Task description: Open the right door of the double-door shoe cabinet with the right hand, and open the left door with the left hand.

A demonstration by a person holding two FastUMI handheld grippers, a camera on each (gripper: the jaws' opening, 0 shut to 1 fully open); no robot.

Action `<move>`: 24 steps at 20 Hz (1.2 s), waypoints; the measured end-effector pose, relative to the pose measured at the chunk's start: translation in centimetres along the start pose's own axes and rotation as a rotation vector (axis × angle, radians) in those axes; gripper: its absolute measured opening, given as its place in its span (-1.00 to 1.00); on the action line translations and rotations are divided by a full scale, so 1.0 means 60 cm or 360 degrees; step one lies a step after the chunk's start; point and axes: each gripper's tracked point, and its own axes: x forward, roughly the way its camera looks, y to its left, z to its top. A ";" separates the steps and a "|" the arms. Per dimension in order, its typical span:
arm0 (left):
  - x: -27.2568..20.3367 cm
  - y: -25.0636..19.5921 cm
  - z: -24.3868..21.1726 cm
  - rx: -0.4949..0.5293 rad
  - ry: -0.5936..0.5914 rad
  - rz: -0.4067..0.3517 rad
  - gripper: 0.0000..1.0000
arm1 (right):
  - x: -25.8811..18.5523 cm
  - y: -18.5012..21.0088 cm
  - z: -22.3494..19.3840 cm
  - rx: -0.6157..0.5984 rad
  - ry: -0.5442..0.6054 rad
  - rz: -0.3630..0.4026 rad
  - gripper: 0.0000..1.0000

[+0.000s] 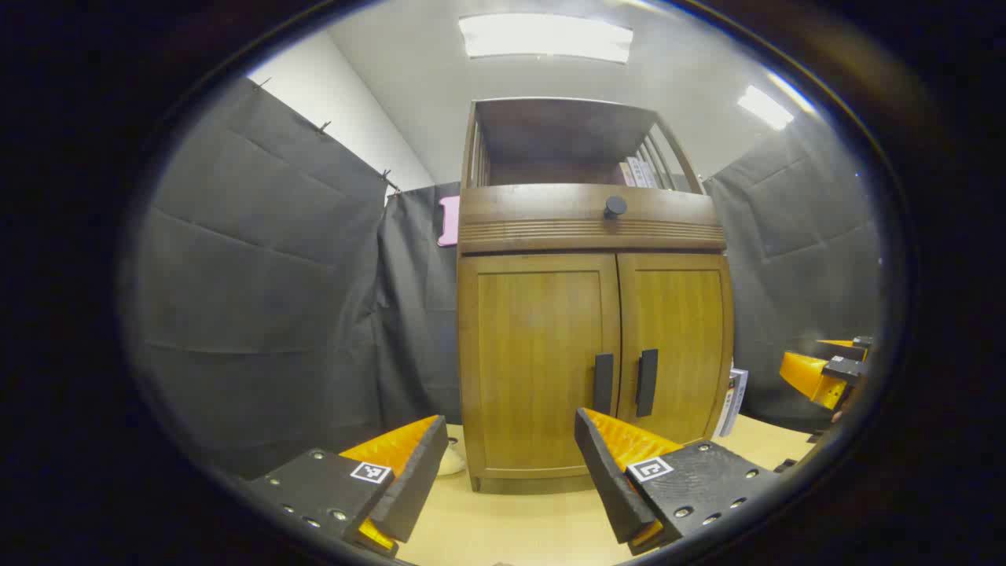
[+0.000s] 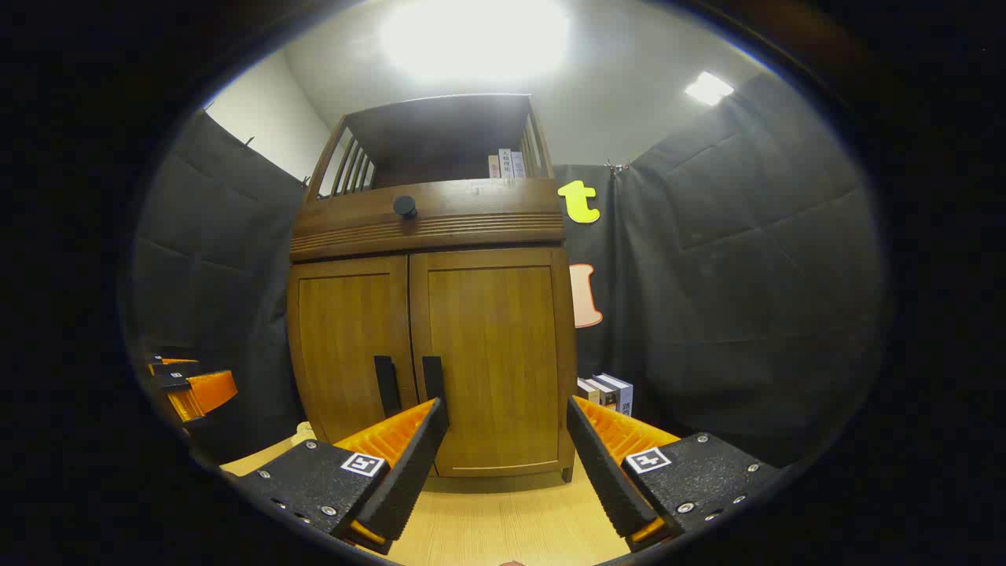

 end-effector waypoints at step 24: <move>0.009 -0.010 0.020 -0.0004 -0.0059 0.0021 0.97 | 0.103 0.055 0.024 0.0063 -0.0038 0.0162 0.90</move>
